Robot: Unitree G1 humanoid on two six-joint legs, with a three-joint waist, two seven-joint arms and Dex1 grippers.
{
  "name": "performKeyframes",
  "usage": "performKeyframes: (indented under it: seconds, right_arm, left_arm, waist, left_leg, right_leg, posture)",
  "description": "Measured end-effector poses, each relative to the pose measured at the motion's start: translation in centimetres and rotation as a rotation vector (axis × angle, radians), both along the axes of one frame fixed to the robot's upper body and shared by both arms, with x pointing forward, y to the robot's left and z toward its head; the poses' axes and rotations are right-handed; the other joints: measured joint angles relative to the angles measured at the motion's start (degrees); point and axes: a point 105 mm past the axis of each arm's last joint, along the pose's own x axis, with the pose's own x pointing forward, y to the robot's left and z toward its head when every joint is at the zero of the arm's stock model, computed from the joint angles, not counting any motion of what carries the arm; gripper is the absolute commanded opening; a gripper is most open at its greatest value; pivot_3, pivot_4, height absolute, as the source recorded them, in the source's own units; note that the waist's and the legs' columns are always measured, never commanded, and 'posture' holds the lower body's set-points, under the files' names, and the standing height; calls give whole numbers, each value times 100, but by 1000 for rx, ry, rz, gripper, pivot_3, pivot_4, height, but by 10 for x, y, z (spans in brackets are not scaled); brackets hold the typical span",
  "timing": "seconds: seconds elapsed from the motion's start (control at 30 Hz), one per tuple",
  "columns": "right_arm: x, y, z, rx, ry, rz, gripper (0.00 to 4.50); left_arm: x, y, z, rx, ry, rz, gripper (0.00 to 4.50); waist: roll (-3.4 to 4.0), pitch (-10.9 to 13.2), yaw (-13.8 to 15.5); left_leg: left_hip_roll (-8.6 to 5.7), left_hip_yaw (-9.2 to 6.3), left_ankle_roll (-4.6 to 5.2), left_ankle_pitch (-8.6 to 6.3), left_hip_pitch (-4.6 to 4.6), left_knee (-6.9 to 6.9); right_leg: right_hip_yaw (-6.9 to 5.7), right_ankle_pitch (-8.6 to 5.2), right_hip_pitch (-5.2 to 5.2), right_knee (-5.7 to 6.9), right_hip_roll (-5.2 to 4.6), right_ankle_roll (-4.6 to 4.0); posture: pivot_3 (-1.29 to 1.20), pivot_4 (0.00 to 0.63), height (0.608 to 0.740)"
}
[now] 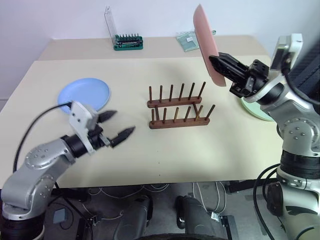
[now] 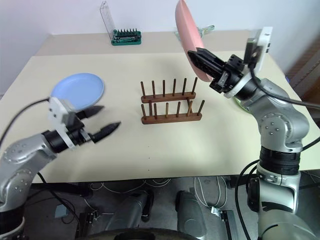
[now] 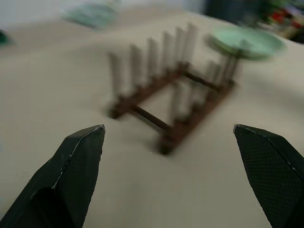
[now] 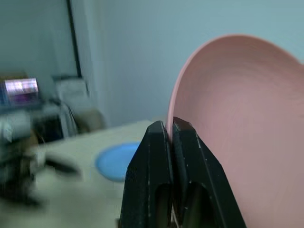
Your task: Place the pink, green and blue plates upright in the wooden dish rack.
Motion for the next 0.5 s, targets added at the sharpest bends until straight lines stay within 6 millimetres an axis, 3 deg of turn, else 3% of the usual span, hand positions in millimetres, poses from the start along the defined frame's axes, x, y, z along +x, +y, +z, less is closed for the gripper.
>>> performKeyframes:
  seconds: [0.23, 0.5]
  right_arm:
    - [-3, -1, -3, 200, 138, 40, 0]
    - [0, -3, -15, 253, 247, 49, 0]
  left_arm:
    - [-7, -17, -12, -9, 34, -85, 4456]
    - [-9, -21, -13, -27, 46, -105, 4456]
  waist:
    - [5, -2, 9]
    - [5, -2, 10]
  left_leg:
    - [6, 9, 14, 7, -9, -4]
    - [7, 10, 15, 8, -14, -1]
  right_leg:
    - [0, 2, -9, -14, 2, 0]
    - [-1, 3, -14, -13, 3, 0]
  posture:
    - [0, 150, 740]
    - [0, 150, 740]
